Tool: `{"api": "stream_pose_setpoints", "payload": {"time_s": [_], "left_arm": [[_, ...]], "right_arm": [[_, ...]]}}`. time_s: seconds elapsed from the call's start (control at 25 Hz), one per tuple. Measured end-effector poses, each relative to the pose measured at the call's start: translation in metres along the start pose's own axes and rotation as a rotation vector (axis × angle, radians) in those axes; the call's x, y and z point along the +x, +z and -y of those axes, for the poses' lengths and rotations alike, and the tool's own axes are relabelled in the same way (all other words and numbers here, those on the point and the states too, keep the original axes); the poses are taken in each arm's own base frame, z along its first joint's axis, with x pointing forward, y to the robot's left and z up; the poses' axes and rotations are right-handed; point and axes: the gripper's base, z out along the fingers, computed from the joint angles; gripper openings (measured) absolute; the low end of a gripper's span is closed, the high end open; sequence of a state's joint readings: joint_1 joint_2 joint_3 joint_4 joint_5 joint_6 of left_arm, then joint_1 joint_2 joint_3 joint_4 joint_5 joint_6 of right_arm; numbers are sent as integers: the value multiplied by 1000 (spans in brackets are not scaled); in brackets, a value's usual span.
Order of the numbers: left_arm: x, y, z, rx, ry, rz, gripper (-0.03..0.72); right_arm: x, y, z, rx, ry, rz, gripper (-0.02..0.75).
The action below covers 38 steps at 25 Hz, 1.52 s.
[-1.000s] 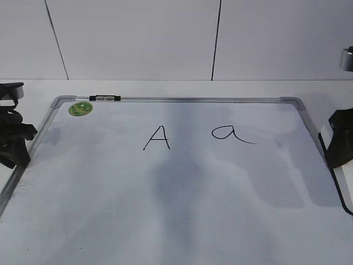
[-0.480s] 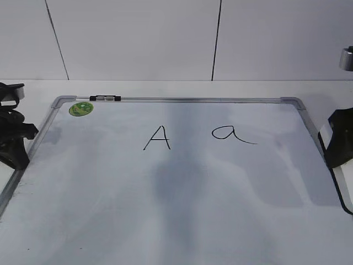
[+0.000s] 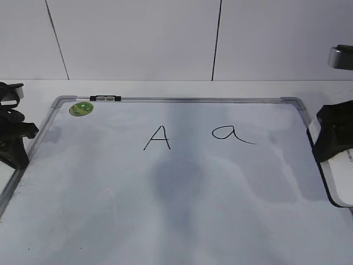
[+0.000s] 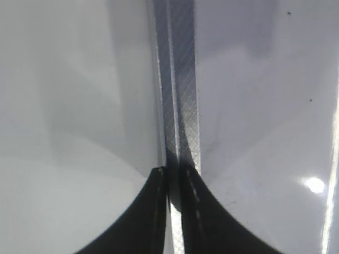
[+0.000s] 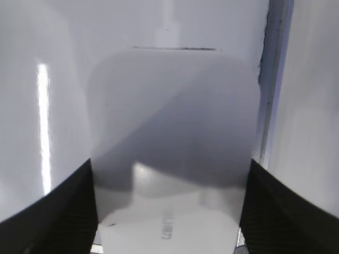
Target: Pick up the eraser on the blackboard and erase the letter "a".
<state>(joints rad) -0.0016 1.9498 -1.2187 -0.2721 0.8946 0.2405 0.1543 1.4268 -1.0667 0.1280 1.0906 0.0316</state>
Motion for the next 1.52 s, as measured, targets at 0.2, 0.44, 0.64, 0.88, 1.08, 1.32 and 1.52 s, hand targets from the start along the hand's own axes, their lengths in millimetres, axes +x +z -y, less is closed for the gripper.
{"api": "stream_pose_setpoints", "payload": {"time_s": [0.2,0.44,0.64,0.88,1.08,1.32,1.52], "left_arm": [[0,0,0,0,0,0,37],[0,0,0,0,-1,0,34],[0,0,0,0,-1,0,33],[0,0,0,0,-2,0,32],[0,0,0,0,-2,0,32],[0,0,0,0,-2,0,32],[0,0,0,-1,-2,0,32]], "right_arm": [[-32,12,-12,0,-37,-24,569],[-86,50,-34,24,-112,-84,569],[-128,88,-42,38,-127,-125,569],[-162,121,-46,40,-131,-121,569],[-169,132,-46,41,-131,-133,569],[-169,140,-50,51,-142,-143,569],[-163,142,-75,69,-214,-145,569]]}}
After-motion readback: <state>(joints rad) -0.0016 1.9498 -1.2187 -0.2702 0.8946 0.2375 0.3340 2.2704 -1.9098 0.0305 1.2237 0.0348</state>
